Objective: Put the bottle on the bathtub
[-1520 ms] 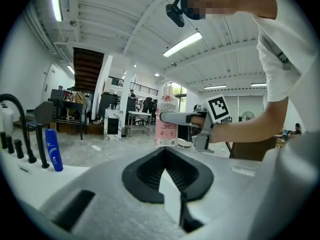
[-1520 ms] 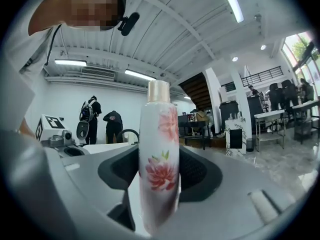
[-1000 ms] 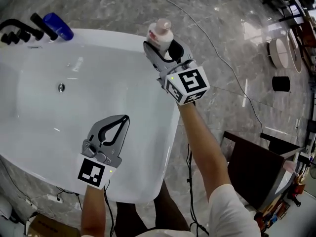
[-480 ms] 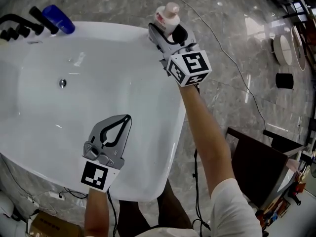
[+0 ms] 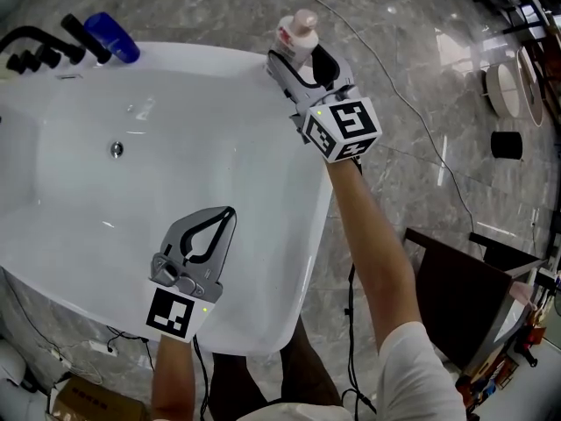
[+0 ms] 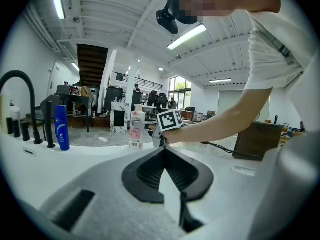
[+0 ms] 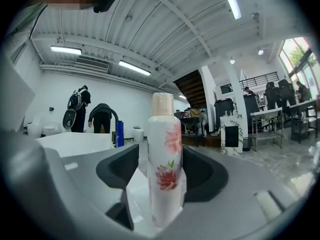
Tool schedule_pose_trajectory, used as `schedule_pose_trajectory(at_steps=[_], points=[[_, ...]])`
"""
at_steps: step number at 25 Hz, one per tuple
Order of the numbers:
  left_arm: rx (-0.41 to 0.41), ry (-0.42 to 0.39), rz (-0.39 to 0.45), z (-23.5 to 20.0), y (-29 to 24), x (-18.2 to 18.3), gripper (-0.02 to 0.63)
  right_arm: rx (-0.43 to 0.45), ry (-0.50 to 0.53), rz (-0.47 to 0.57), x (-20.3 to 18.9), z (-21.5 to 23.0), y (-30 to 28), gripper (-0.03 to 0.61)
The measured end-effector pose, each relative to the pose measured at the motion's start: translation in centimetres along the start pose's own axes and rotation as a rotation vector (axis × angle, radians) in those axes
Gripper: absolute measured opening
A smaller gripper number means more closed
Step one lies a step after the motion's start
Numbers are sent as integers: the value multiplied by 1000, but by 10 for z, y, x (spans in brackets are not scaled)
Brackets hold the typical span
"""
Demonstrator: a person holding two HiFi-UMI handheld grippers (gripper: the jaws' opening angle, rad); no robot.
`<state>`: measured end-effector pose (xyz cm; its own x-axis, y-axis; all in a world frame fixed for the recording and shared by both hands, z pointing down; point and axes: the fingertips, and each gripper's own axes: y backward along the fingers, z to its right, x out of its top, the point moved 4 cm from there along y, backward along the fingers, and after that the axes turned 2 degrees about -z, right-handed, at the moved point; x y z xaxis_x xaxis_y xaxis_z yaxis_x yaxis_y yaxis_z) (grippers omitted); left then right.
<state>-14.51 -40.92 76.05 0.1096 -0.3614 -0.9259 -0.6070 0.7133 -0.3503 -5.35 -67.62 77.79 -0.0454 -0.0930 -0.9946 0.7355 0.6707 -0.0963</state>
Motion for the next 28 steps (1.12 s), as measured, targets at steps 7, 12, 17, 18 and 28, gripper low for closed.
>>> schedule_pose_trajectory(at_steps=[7, 12, 17, 18, 28], points=[[22, 38, 72, 4, 20, 36, 3, -5, -6, 20, 32, -15, 38, 261], [30, 9, 136, 16, 47, 83, 3, 26, 17, -15, 71, -47, 76, 235], [72, 9, 168, 25, 85, 126, 3, 34, 30, -5, 127, -81, 119, 218], [80, 8, 170, 26, 94, 132, 3, 33, 27, 5, 138, -88, 128, 211], [107, -24, 195, 45, 184, 209, 3, 73, -113, 13, 231, -187, 219, 196]])
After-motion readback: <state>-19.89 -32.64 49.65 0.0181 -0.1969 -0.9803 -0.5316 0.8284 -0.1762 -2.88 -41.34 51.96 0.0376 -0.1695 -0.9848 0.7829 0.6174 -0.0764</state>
